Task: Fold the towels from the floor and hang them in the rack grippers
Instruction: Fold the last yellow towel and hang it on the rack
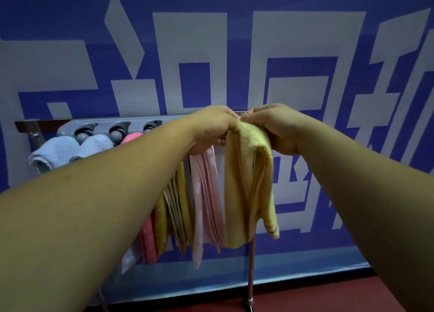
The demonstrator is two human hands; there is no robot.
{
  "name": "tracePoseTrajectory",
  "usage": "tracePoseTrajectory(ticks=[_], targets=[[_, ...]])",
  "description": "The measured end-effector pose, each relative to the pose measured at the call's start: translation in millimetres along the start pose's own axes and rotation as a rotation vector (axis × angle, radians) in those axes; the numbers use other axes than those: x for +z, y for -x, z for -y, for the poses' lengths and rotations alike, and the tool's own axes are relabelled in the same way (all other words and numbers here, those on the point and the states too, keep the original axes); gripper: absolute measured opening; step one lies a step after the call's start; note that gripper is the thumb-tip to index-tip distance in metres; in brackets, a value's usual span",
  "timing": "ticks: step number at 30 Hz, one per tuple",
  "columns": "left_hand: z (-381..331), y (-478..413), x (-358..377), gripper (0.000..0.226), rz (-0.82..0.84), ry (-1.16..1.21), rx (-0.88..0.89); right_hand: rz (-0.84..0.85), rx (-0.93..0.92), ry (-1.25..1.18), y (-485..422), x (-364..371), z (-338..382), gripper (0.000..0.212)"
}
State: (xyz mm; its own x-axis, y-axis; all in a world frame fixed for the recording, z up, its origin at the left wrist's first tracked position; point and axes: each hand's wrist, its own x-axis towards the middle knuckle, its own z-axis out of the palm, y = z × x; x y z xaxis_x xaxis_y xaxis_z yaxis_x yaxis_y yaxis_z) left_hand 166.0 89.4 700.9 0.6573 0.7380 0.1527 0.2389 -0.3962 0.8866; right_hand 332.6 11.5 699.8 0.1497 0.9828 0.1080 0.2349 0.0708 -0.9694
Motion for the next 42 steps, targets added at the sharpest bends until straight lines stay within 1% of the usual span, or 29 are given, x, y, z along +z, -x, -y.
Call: tracePoseTrajectory(ticks=[2,3,5,7,9,10,14,16,18,22,25,27,30,33,34,36,37,38,40,42], targets=[[-7,-6,-7,0.028,-0.025,-0.061,0.029,-0.029,-0.024,-0.008,-7,2,6,0.019],[-11,-9,-10,0.027,-0.026,-0.080,0.035,-0.041,-0.036,-0.007,-10,1,10,0.019],[-18,-16,-11,0.017,0.017,-0.057,0.023,-0.057,-0.047,0.009,-12,-6,20,0.021],[-21,-24,-7,0.017,0.096,-0.030,0.006,-0.032,-0.033,0.071,-10,-16,30,0.021],[-22,-30,-6,0.027,0.114,-0.097,0.011,0.006,0.004,0.170,-8,-22,35,0.019],[-23,-29,-7,0.030,0.110,-0.176,0.021,0.018,0.023,0.200,-10,-22,35,0.019],[-16,-22,-21,0.031,0.031,-0.544,0.008,0.044,0.064,0.184,-30,-5,17,0.017],[-11,-20,-27,0.032,-0.016,-0.655,-0.029,0.002,0.045,0.146,-45,5,6,0.013],[-6,-21,-29,0.033,-0.048,-0.705,-0.051,-0.056,0.024,0.156,-58,9,-3,0.015],[4,-31,-27,0.029,-0.092,-0.807,0.007,-0.126,0.020,0.218,-72,7,-19,0.027],[15,-41,-25,0.022,-0.117,-0.921,0.021,-0.156,0.025,0.205,-74,9,-33,0.018],[22,-45,-24,0.015,-0.151,-0.949,0.041,-0.168,0.028,0.171,-73,13,-43,0.025],[31,-46,-23,0.006,-0.238,-0.974,0.109,-0.175,-0.014,0.095,-70,19,-58,0.033],[32,-43,-22,0.008,-0.304,-1.028,0.226,-0.222,-0.077,0.051,-67,20,-73,0.044],[31,-41,-22,0.010,-0.296,-1.039,0.265,-0.254,-0.106,0.076,-64,20,-75,0.040],[29,-35,-23,0.014,-0.239,-1.011,0.299,-0.333,-0.172,0.165,-57,19,-74,0.017],[30,-33,-24,0.018,-0.210,-0.992,0.296,-0.352,-0.204,0.185,-51,21,-72,0.013],[31,-32,-24,0.020,-0.195,-0.983,0.287,-0.343,-0.232,0.192,-46,23,-70,0.016],[33,-31,-23,0.018,-0.200,-1.011,0.268,-0.268,-0.247,0.229,-39,30,-69,0.029],[31,-30,-18,0.014,-0.258,-1.119,0.251,-0.191,-0.234,0.332,-32,36,-71,0.051]])
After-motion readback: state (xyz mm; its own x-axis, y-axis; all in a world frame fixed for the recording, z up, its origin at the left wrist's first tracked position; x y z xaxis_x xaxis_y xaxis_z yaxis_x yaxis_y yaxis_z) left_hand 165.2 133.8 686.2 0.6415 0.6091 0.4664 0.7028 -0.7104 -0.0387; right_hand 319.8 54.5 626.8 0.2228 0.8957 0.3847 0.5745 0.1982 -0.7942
